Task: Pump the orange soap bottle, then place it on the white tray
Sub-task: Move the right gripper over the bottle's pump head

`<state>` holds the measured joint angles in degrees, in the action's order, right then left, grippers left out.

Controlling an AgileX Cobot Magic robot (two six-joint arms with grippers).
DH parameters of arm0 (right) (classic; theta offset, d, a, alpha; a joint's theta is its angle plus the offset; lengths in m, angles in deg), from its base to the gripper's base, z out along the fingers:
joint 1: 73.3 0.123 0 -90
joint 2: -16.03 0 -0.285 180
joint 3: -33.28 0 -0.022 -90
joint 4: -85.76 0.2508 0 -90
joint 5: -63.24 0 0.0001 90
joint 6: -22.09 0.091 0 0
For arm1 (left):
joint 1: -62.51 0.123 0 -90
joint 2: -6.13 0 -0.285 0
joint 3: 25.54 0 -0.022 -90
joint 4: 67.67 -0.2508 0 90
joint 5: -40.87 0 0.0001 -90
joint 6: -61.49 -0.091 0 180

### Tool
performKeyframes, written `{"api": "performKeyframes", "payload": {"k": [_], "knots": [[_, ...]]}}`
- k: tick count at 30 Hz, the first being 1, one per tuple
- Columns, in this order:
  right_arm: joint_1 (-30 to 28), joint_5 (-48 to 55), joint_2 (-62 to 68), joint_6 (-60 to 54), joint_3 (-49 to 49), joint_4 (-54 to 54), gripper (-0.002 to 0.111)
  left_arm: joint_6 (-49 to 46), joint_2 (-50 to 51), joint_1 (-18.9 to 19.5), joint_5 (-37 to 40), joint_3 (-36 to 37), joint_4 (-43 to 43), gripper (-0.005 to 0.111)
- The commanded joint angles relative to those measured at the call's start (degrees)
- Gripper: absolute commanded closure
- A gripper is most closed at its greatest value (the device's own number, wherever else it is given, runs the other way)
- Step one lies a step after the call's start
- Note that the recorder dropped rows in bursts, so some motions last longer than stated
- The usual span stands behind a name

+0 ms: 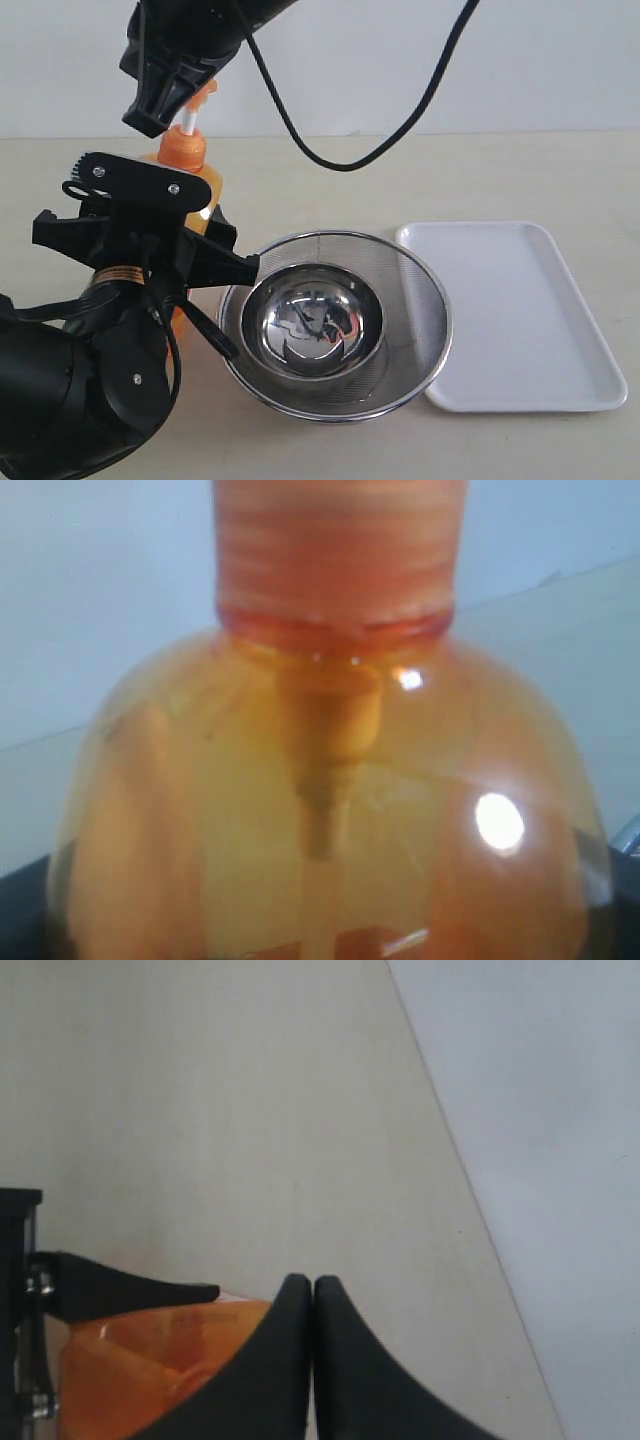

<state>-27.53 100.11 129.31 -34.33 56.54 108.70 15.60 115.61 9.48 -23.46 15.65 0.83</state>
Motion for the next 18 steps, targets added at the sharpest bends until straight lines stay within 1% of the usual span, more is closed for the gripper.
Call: {"api": "performKeyframes", "payload": {"k": [1,12,18], "knots": [[0.1,3.3,-0.3,0.0,0.2,-0.3,0.108,-0.2,-0.3,-0.2,-4.2,-0.7,-1.9,0.102],[0.1,8.0,-2.5,0.2,0.2,-1.5,0.108,-0.2,-0.3,-0.2,-4.2,-0.7,-1.9,0.102],[0.1,11.7,-4.2,3.9,0.2,-4.2,0.108,-0.2,-0.3,-0.2,-4.2,-0.7,-1.9,0.102]]}}
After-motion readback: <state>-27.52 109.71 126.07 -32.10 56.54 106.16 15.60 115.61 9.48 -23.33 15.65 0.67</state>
